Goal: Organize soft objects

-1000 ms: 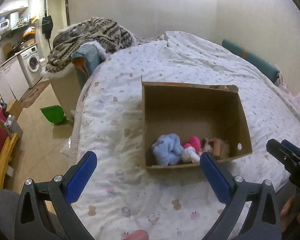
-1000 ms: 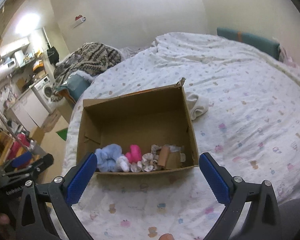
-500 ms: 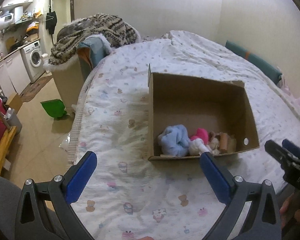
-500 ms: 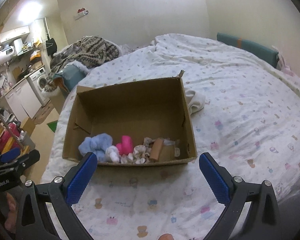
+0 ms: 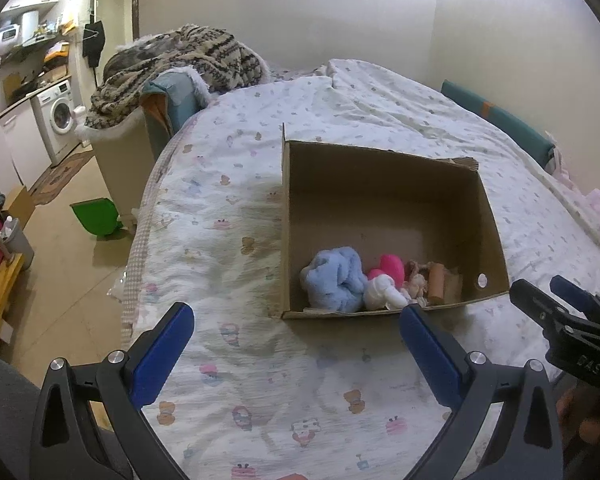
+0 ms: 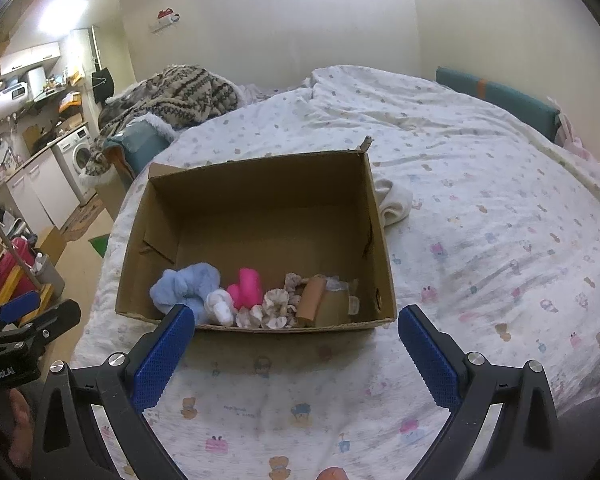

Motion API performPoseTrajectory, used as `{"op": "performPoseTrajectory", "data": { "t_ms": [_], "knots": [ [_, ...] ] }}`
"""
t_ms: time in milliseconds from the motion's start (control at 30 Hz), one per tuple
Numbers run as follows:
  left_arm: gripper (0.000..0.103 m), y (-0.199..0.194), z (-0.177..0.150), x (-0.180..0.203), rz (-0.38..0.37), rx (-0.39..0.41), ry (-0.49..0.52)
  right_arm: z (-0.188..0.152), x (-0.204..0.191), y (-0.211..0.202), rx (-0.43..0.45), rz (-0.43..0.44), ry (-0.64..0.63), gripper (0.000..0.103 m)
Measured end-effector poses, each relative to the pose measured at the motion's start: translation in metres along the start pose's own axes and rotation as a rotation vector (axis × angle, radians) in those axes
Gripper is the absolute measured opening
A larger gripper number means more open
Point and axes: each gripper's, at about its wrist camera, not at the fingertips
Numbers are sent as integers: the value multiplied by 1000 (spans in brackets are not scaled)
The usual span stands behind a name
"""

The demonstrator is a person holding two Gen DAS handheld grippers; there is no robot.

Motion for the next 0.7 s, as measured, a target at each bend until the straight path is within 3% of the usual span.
{"op": "performPoseTrajectory", "data": {
  "t_ms": [700],
  "knots": [
    [103, 2, 0, -2, -7, -15, -24, -1, 2, 2, -15, -10, -1, 103]
  ]
}}
Point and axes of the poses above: each gripper's, at about its wrist camera, not at the fingertips, and y roughly the way its jaws point, x to its right, z to its top, and after that the axes turned 6 degrees about z, right-handed
